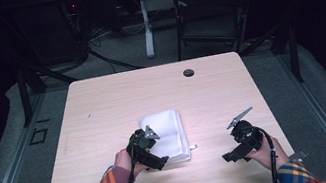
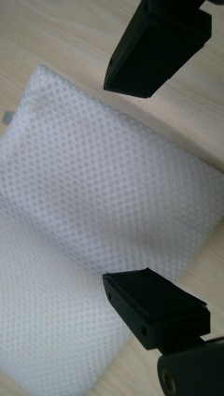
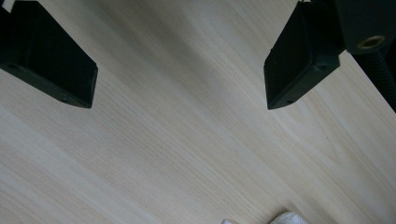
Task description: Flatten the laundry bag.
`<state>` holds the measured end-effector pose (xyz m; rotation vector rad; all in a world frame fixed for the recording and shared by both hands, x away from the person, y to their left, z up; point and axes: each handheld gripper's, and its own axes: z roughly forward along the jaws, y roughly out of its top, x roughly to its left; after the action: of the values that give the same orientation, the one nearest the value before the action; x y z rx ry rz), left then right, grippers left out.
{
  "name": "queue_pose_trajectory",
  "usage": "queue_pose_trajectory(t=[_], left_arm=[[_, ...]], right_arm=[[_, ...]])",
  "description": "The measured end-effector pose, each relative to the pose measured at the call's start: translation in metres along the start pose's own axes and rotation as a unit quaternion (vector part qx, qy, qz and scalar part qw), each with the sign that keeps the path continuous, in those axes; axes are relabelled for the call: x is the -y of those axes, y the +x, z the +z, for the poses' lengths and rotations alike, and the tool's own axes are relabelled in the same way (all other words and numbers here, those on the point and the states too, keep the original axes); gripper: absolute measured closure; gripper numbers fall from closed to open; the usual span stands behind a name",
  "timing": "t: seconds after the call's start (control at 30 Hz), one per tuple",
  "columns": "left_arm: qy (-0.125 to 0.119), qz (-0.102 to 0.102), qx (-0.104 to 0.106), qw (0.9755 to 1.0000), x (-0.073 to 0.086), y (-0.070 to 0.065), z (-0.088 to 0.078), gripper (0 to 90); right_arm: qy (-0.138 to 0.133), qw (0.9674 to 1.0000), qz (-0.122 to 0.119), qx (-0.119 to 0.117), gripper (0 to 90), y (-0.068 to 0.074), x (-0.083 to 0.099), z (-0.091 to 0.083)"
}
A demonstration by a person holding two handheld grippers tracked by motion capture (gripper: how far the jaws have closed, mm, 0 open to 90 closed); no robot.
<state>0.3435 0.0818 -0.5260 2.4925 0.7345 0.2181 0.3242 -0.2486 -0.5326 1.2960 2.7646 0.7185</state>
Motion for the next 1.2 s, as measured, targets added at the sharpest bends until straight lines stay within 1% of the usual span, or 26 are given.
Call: queue_pose_trajectory(t=[0.07,0.1,0.17,0.2,0.23,0.3,0.4,0.43,0.47,0.53,0.63,0.73,0.77,0.8,0.83,0.9,0.93,0.97,1.1,1.17,1.2], left_arm=[[0.003,0.008,0.003,1.0,-0.003,-0.003,0.004,9.2],[0.003,0.013,0.004,0.9999,-0.005,-0.005,0.006,9.9],[0.009,0.023,0.006,0.9997,-0.008,-0.007,0.01,10.3],[0.012,0.026,0.01,0.9995,-0.009,-0.009,0.012,10.4],[0.015,0.029,0.01,0.9994,-0.011,-0.01,0.014,11.6],[0.02,0.035,0.012,0.9991,-0.014,-0.011,0.019,13.0],[0.027,0.043,0.009,0.9987,-0.017,-0.014,0.027,14.4],[0.03,0.045,0.006,0.9985,-0.018,-0.015,0.03,14.7],[0.032,0.046,0.008,0.9984,-0.018,-0.016,0.032,16.0],[0.043,0.051,0.008,0.9978,-0.019,-0.017,0.037,16.1],[0.05,0.057,0.004,0.9971,-0.02,-0.018,0.042,16.6],[0.058,0.063,-0.002,0.9964,-0.02,-0.02,0.045,17.2],[0.058,0.065,-0.004,0.9962,-0.019,-0.021,0.045,19.0],[0.059,0.067,-0.007,0.996,-0.019,-0.021,0.045,20.9],[0.057,0.069,-0.009,0.9959,-0.019,-0.02,0.045,20.9],[0.055,0.066,-0.007,0.9963,-0.019,-0.018,0.043,26.1],[0.056,0.066,-0.004,0.9962,-0.018,-0.017,0.043,28.3],[0.063,0.069,0.0,0.9956,-0.018,-0.016,0.043,30.7],[0.068,0.075,0.004,0.9949,-0.019,-0.015,0.042,31.9],[0.066,0.072,0.01,0.9951,-0.019,-0.013,0.041,32.9],[0.064,0.07,0.018,0.9953,-0.019,-0.012,0.039,36.8]], right_arm=[[-0.002,1.0,0.003,-0.008,9.4,0.001,0.0,0.001],[-0.009,0.9999,0.008,-0.007,9.5,0.002,0.0,0.002],[-0.006,1.0,0.005,-0.005,10.0,0.002,0.0,0.002],[0.004,1.0,-0.003,-0.005,10.4,0.001,0.0,0.001],[-0.008,1.0,0.005,0.001,10.5,0.003,0.0,0.002],[0.0,1.0,-0.004,-0.003,10.6,0.001,0.0,0.0],[0.0,1.0,-0.004,-0.004,10.7,0.001,0.0,0.001],[0.004,1.0,-0.007,-0.005,10.7,0.001,0.0,0.001],[0.0,1.0,-0.004,-0.008,10.8,0.002,0.0,0.001],[0.0,0.9999,-0.004,-0.009,10.8,0.002,0.0,0.002],[0.001,0.9999,-0.004,-0.012,11.2,0.002,0.0,0.002],[0.005,0.9999,-0.007,-0.01,11.2,0.002,0.0,0.002],[0.007,0.9999,-0.007,-0.006,11.3,0.003,0.0,0.002],[0.005,0.9999,-0.006,-0.01,11.4,0.003,0.0,0.003],[0.005,0.9999,-0.006,-0.01,11.4,0.003,0.0,0.003],[0.007,0.9999,-0.008,-0.007,11.6,0.003,0.0,0.003],[0.006,0.9999,-0.007,-0.009,11.6,0.003,0.0,0.003],[0.006,0.9999,-0.006,-0.01,11.6,0.003,0.0,0.003],[0.012,0.9999,-0.007,-0.006,11.6,0.003,0.0,0.004],[0.009,0.9999,-0.006,-0.007,11.6,0.004,0.0,0.005],[0.009,0.9999,-0.006,-0.006,11.6,0.004,0.0,0.005]])
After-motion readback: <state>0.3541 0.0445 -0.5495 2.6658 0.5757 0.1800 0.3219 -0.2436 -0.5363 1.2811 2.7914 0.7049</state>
